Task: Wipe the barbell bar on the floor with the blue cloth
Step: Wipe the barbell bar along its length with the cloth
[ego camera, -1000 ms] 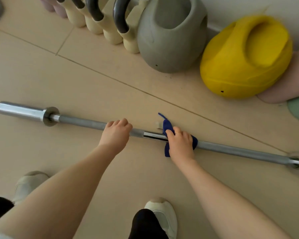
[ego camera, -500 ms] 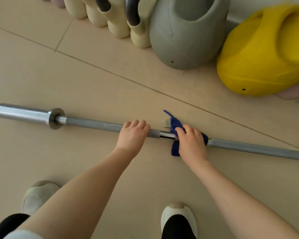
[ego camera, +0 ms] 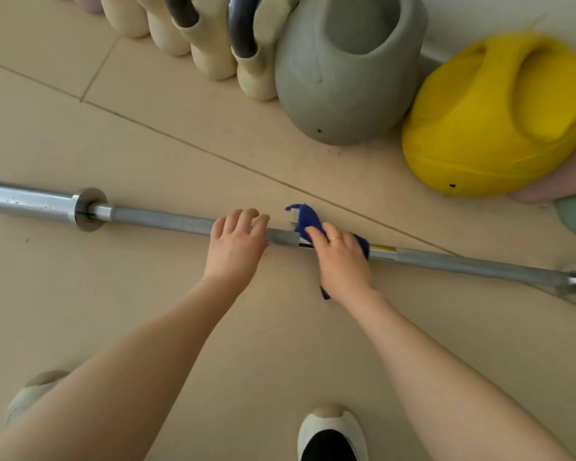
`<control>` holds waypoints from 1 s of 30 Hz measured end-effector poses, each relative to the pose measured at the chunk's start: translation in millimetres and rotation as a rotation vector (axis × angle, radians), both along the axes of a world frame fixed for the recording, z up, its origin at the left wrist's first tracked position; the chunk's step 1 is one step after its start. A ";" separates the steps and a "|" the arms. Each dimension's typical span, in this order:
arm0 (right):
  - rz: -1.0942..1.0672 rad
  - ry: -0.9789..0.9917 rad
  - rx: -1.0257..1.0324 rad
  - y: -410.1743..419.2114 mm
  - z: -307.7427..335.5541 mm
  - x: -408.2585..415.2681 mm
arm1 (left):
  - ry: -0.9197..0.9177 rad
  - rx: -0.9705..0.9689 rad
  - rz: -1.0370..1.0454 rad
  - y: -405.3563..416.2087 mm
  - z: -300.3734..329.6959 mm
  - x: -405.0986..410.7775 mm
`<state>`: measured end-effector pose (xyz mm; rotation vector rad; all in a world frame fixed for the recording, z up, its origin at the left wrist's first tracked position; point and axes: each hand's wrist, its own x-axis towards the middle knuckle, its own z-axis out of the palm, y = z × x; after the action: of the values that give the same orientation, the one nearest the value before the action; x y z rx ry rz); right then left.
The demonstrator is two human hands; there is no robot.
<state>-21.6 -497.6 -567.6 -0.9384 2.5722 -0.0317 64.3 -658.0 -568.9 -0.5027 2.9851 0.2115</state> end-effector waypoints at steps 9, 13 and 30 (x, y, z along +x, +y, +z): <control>-0.098 -0.043 0.064 -30.9 -5.0 15.1 | -0.046 -0.041 -0.096 -6.0 -3.1 8.4; 0.013 -0.138 -0.008 -18.2 1.1 4.5 | -0.018 -0.065 -0.172 -13.4 0.9 8.4; 0.033 -0.159 0.000 -31.9 9.0 4.8 | 0.143 -0.136 -0.348 -18.1 -0.2 13.3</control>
<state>-16.7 -529.5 -558.7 -0.9388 2.4107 -0.0933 77.6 -676.1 -569.1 0.0290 3.1741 0.0134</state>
